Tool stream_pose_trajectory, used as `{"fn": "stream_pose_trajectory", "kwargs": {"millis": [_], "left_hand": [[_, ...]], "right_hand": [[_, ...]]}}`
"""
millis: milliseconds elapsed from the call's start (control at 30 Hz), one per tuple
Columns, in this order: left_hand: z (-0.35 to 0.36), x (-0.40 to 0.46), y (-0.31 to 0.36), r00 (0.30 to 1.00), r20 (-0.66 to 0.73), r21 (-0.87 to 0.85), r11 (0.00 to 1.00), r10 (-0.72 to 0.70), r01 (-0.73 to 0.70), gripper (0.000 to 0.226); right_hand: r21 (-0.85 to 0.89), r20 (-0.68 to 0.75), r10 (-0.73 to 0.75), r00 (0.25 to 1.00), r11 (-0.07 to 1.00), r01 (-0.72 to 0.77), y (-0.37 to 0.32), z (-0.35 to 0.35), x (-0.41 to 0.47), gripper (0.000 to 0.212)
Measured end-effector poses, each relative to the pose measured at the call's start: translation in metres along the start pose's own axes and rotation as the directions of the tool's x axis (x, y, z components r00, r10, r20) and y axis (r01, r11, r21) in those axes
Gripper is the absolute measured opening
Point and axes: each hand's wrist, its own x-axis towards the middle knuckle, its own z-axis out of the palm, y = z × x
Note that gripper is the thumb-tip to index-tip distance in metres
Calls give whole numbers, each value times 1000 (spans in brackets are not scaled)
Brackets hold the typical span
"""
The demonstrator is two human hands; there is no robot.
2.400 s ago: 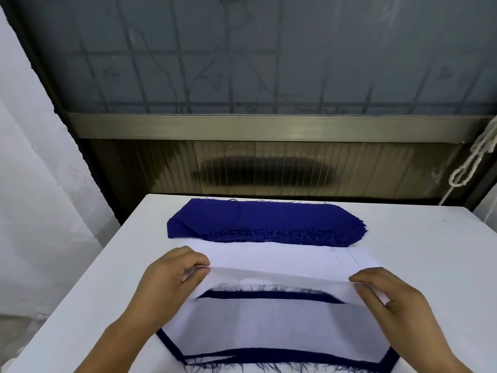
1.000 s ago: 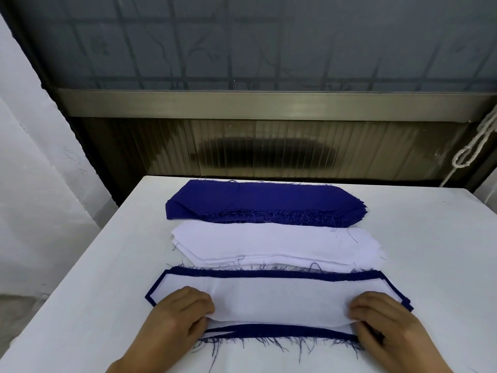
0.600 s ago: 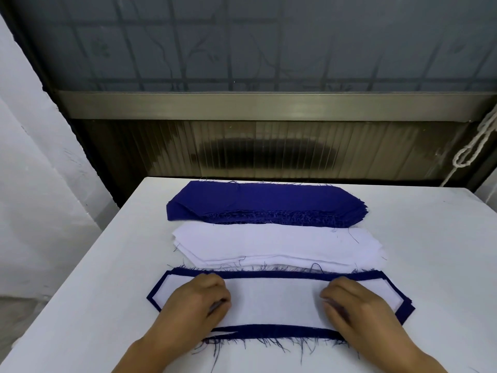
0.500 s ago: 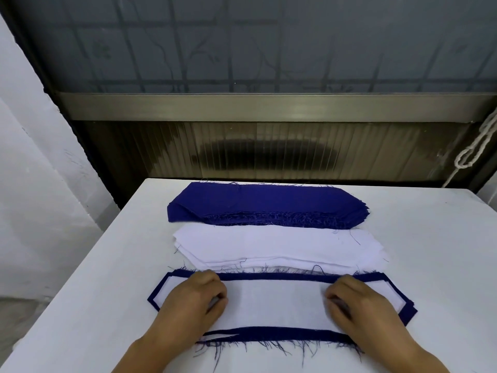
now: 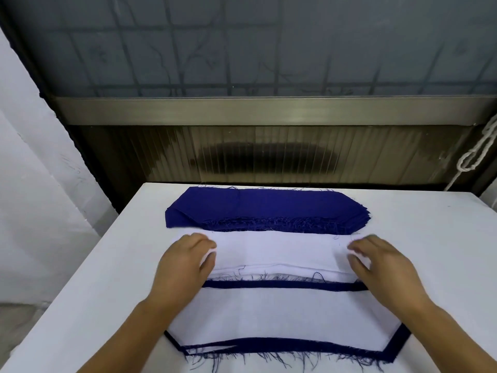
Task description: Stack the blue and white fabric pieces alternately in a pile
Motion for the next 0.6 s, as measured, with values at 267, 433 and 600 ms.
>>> {"fn": "stream_pose_trajectory", "kwargs": {"millis": [267, 433, 600], "left_hand": [[58, 90, 3, 964, 256, 91, 995, -64, 42, 53], [72, 93, -12, 948, 318, 174, 983, 2, -61, 45], [75, 88, -11, 964, 255, 207, 970, 71, -126, 37]], "right_hand": [[5, 161, -51, 986, 999, 51, -1, 40, 90, 49], [-80, 146, -108, 983, 989, 121, 9, 51, 95, 38], [-169, 157, -132, 979, 973, 158, 7, 49, 97, 32]]}}
